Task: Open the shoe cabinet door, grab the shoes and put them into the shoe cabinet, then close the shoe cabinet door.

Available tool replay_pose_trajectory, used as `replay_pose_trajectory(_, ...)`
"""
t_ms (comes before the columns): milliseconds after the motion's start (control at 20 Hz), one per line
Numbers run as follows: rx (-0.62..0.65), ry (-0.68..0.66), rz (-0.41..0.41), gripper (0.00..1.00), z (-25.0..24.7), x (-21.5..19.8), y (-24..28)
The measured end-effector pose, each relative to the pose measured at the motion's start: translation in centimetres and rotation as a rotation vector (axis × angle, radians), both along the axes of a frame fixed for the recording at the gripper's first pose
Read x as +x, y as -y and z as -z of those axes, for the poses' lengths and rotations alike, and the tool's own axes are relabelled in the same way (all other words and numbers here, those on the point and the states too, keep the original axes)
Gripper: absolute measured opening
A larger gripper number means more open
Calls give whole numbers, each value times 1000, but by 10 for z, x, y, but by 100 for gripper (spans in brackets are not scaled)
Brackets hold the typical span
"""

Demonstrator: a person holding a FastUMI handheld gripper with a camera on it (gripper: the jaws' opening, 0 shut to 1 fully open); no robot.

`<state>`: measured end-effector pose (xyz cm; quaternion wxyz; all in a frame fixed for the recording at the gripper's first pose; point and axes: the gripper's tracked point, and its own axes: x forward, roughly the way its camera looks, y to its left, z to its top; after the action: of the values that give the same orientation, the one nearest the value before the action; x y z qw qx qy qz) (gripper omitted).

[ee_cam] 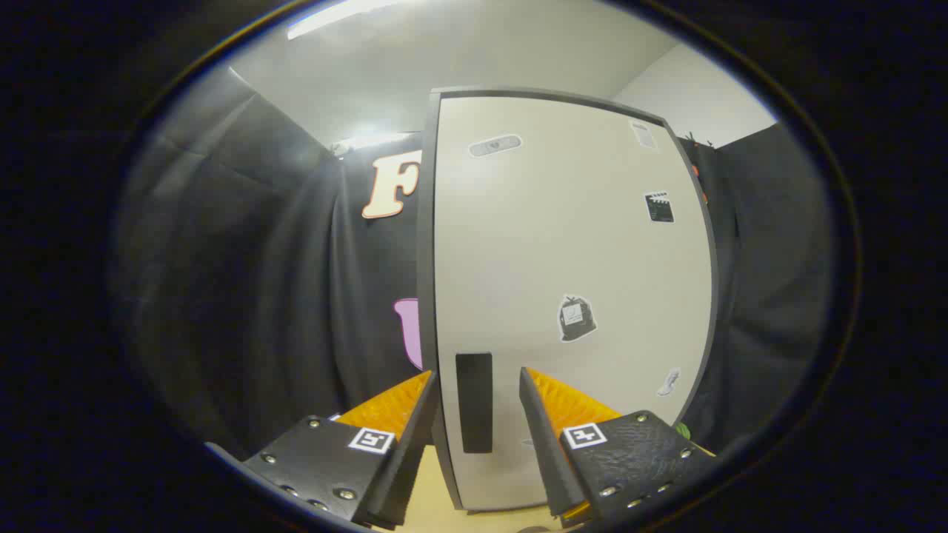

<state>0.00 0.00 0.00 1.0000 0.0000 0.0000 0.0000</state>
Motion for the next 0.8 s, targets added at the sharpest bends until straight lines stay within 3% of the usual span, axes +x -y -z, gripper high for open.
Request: replay_pose_trajectory(800,11,-52,10,68,13,17,1)
